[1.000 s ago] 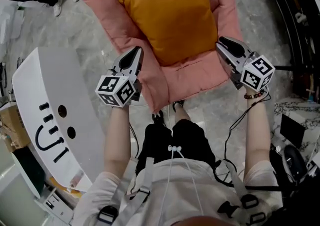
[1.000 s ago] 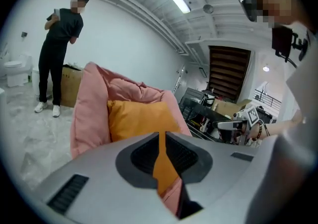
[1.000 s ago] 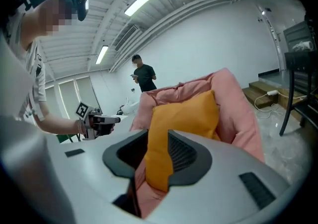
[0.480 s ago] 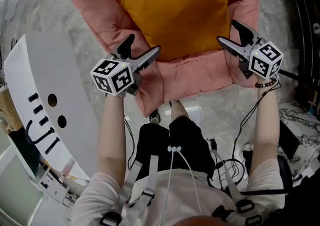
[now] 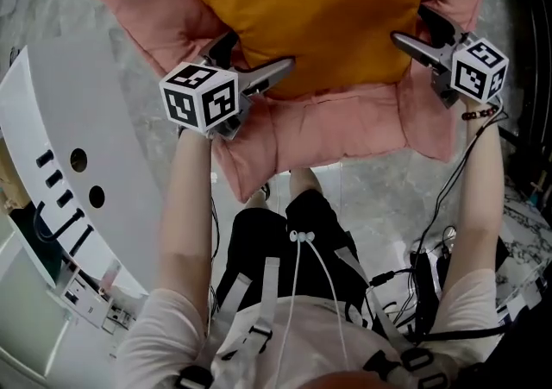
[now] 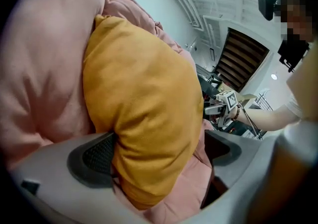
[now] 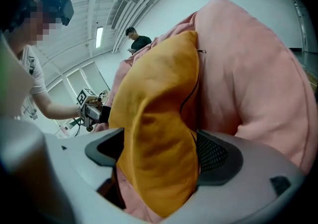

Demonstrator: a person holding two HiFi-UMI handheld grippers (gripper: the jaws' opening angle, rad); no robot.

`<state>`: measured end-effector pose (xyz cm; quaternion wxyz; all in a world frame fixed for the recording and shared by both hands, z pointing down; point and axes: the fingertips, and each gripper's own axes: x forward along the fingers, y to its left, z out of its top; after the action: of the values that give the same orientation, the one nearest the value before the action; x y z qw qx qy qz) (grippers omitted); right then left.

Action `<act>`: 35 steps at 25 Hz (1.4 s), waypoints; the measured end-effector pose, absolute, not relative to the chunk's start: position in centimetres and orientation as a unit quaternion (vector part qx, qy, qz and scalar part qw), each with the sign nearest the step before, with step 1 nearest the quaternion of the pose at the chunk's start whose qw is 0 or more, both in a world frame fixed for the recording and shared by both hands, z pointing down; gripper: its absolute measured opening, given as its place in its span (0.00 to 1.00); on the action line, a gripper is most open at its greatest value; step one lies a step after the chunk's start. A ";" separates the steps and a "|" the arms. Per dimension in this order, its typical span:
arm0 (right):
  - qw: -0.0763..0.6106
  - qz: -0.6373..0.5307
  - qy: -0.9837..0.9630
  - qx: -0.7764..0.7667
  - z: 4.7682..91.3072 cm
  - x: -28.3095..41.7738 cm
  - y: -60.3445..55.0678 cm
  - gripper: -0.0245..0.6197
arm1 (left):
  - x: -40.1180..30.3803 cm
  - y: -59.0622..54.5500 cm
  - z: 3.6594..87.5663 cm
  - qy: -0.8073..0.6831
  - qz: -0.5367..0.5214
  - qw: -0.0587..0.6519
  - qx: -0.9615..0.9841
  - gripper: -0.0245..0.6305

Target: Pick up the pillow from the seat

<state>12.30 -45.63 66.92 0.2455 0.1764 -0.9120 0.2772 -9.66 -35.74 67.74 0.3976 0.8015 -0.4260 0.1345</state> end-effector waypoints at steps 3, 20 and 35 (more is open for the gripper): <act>0.274 0.277 -0.907 0.161 69.1 11.1 -46.1 0.71 | -9.8 -36.5 69.3 -0.447 0.175 0.392 0.785 0.88; 0.315 0.269 -0.903 0.109 71.8 6.9 -45.6 0.71 | -8.8 -39.3 73.4 -0.411 0.178 0.442 0.777 0.89; 0.286 0.174 -0.934 0.125 64.7 6.6 -41.8 0.33 | -7.1 -37.6 65.6 -0.423 0.130 0.370 0.817 0.50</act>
<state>6.61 -41.79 64.68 0.2858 0.1248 -0.9340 0.1743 -7.14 -37.64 65.61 0.3698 0.8171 -0.4226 0.1300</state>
